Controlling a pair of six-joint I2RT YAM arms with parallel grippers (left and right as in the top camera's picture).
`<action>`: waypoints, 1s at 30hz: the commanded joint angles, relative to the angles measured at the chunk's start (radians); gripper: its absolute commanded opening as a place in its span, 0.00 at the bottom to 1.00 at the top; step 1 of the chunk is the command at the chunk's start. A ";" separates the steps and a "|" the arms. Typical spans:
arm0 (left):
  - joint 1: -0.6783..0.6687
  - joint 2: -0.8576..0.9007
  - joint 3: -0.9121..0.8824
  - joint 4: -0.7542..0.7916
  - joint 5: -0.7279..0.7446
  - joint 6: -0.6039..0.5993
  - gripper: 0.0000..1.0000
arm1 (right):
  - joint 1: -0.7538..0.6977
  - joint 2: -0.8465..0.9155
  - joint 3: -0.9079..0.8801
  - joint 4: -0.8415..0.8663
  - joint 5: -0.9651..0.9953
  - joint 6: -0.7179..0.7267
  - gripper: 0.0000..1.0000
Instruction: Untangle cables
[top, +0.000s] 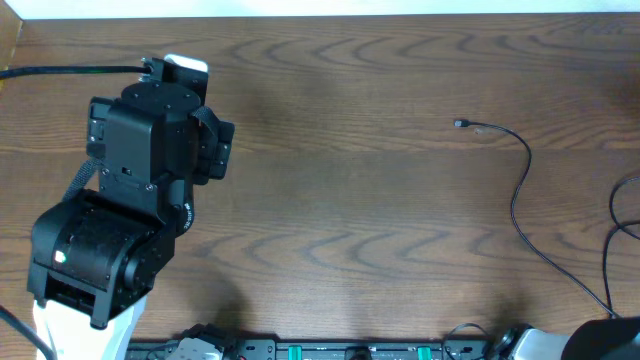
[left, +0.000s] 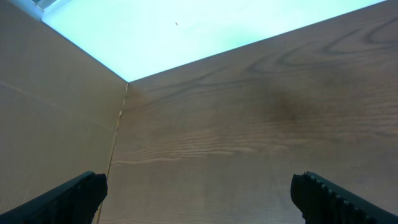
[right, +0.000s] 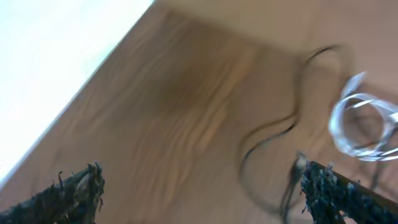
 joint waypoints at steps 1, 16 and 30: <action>0.003 -0.008 -0.003 -0.008 0.002 -0.020 1.00 | 0.142 -0.029 0.003 -0.083 0.080 -0.020 0.99; 0.003 -0.008 -0.003 -0.008 0.036 -0.020 1.00 | 0.357 -0.029 -0.349 -0.108 0.173 0.066 0.99; 0.003 0.003 -0.003 -0.016 0.051 -0.020 1.00 | 0.441 -0.016 -0.684 0.351 0.026 -0.091 0.99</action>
